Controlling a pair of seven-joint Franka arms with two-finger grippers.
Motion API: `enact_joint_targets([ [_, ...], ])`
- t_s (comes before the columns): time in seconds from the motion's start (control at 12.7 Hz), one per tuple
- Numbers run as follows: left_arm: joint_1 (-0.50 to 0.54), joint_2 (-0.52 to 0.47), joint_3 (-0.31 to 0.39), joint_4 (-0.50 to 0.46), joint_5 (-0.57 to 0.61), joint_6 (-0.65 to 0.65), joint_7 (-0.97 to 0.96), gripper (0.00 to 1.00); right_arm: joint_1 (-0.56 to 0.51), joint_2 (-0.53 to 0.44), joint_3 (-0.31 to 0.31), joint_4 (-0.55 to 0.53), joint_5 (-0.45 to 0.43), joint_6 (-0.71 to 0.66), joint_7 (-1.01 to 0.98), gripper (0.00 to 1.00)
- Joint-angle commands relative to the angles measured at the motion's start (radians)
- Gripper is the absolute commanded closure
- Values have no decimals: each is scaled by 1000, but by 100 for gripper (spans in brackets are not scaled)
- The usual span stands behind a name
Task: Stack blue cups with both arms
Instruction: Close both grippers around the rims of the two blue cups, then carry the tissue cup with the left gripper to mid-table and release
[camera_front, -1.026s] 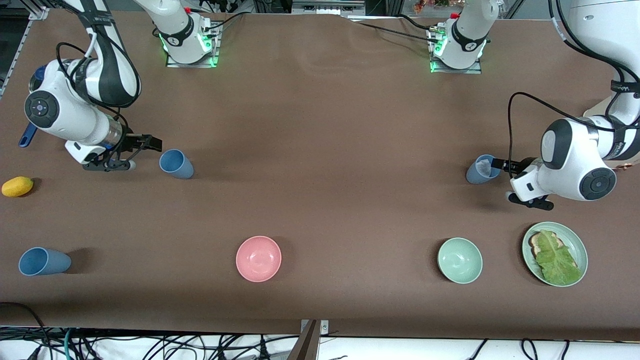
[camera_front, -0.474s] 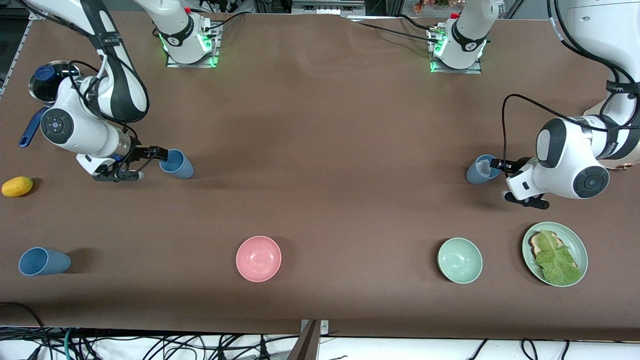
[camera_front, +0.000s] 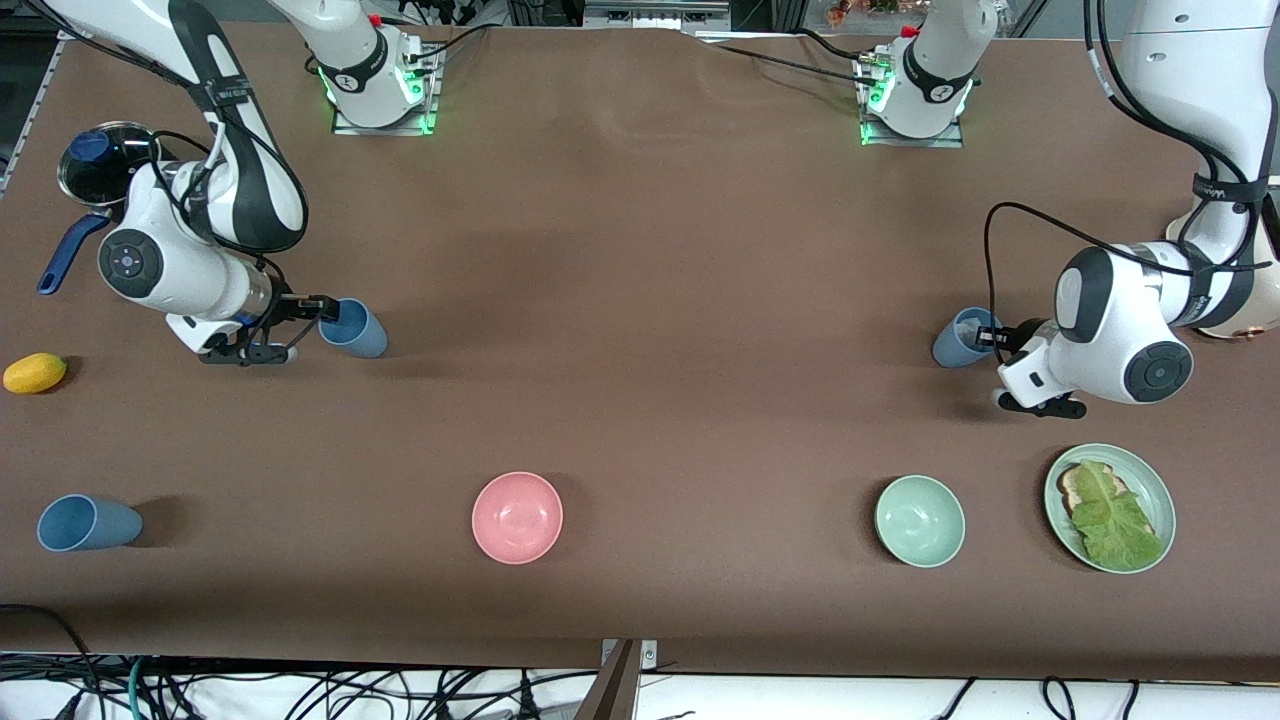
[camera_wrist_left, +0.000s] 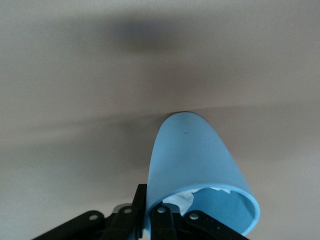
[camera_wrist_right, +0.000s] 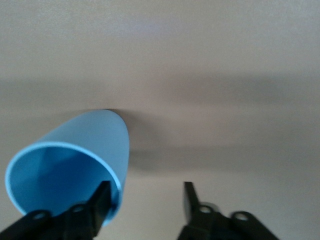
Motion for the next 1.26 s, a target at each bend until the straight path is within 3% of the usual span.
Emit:
enact_joint_targets([
  [0.0,-11,-5,-35,17,-33,2,-73,100,18,1,16,5,7,-12,70,54],
  [0.24,-40,17,-130,66,-114,-1,-232,100,16,1,14,10,12,-15,69,81],
  [0.39,-109,35,-155,113,-177,-15,-333,100,10,1,13,18,13,-15,63,98],
  [0.55,-215,55,-155,149,-236,-14,-477,100,-4,1,10,63,15,-65,53,100],
  [0.79,-348,141,-155,277,-354,-11,-652,100,-24,50,10,249,15,-269,49,100],
  [1.03,-453,184,-155,310,-371,0,-804,100,-28,68,7,367,15,-375,0,100],
  [1.18,-467,222,-155,342,-374,24,-835,100,-28,68,7,409,9,-393,-14,100],
])
